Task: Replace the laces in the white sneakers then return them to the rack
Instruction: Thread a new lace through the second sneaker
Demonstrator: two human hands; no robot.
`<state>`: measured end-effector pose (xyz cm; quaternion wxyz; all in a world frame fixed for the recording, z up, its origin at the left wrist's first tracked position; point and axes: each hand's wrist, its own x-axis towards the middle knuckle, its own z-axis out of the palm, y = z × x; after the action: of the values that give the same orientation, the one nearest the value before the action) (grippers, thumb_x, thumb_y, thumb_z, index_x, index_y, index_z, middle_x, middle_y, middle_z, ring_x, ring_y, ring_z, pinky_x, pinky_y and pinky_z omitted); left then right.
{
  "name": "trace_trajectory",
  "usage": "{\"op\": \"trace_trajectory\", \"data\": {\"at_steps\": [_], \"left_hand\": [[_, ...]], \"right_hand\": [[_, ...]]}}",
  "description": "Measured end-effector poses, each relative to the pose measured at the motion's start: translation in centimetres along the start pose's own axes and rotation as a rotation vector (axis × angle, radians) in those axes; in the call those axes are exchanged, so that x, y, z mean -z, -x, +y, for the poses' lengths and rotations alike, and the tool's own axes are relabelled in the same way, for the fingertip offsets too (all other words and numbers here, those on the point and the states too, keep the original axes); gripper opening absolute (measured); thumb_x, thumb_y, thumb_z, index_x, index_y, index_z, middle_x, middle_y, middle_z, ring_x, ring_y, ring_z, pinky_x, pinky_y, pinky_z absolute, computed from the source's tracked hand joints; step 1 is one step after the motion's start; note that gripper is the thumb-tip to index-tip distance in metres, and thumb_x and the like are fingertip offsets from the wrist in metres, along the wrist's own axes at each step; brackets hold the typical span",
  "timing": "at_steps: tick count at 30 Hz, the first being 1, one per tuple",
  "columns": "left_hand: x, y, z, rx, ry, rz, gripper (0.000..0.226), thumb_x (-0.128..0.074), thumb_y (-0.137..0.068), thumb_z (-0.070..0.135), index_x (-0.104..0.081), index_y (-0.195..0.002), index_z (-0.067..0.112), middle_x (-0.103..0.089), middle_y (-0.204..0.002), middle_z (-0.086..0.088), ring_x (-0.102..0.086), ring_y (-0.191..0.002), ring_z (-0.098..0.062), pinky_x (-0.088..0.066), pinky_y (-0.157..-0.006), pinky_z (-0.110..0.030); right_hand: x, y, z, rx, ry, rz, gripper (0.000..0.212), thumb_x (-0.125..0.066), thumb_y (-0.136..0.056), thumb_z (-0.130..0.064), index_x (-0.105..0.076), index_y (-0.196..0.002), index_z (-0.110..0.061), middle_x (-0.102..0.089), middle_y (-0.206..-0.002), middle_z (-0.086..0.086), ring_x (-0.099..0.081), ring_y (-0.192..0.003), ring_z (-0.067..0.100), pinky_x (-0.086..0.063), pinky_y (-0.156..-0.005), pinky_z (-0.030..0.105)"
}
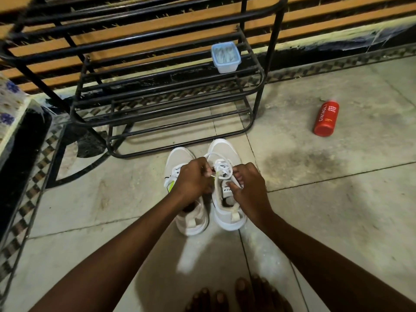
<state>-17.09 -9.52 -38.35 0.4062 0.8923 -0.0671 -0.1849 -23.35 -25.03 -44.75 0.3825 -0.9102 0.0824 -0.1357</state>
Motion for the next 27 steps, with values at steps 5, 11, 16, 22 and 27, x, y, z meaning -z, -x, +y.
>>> {"op": "trace_trajectory", "data": {"at_steps": [5, 11, 16, 22, 27], "left_hand": [[1.1, -1.1, -0.4, -0.131, -0.289, 0.144, 0.013, -0.053, -0.089, 0.001, -0.056, -0.086, 0.013, -0.065, -0.084, -0.012, -0.063, -0.084, -0.033, -0.055, -0.071, -0.044], [0.5, -1.1, -0.5, -0.050, 0.078, 0.021, 0.009, -0.064, -0.091, -0.002, -0.066, -0.089, 0.006, -0.075, -0.081, -0.014, -0.074, -0.078, -0.033, -0.063, -0.078, -0.049], [-0.9, -0.5, -0.5, 0.026, 0.380, -0.016, 0.013, -0.072, -0.091, -0.004, -0.066, -0.091, -0.016, -0.066, -0.068, -0.018, -0.062, -0.053, -0.018, -0.056, -0.056, -0.028], [-1.7, -0.6, -0.3, 0.019, 0.382, 0.046, 0.018, -0.072, -0.093, 0.003, -0.063, -0.083, -0.009, -0.064, -0.071, -0.021, -0.059, -0.060, -0.023, -0.051, -0.058, -0.030], [-1.3, -0.6, 0.2, 0.063, 0.555, 0.236, 0.013, -0.051, -0.106, 0.007, -0.054, -0.095, 0.001, -0.077, -0.084, -0.012, -0.075, -0.082, -0.030, -0.060, -0.080, -0.048]], "right_hand": [[-0.1, 0.0, 0.1, -0.006, -0.037, 0.001, 0.029, -0.079, -0.081, -0.008, -0.065, -0.106, -0.012, -0.057, -0.103, 0.002, -0.061, -0.089, 0.018, -0.054, -0.080, 0.031], [-0.3, 0.1, 0.3, -0.002, -0.041, 0.020, 0.026, -0.078, -0.082, -0.007, -0.065, -0.104, -0.012, -0.055, -0.100, 0.001, -0.059, -0.089, 0.019, -0.054, -0.079, 0.031], [-0.5, 0.1, 0.6, -0.005, -0.036, 0.033, 0.025, -0.078, -0.082, -0.007, -0.065, -0.103, -0.012, -0.049, -0.097, -0.006, -0.057, -0.087, 0.016, -0.046, -0.077, 0.022], [-0.6, 0.1, 0.7, 0.012, -0.010, 0.044, 0.027, -0.078, -0.081, -0.005, -0.065, -0.104, -0.013, -0.050, -0.097, -0.007, -0.058, -0.088, 0.016, -0.046, -0.077, 0.022], [-0.9, 0.2, 0.9, -0.040, -0.035, 0.022, 0.029, -0.076, -0.083, -0.005, -0.062, -0.106, -0.017, -0.051, -0.102, -0.005, -0.057, -0.092, 0.013, -0.043, -0.080, 0.016]]}}
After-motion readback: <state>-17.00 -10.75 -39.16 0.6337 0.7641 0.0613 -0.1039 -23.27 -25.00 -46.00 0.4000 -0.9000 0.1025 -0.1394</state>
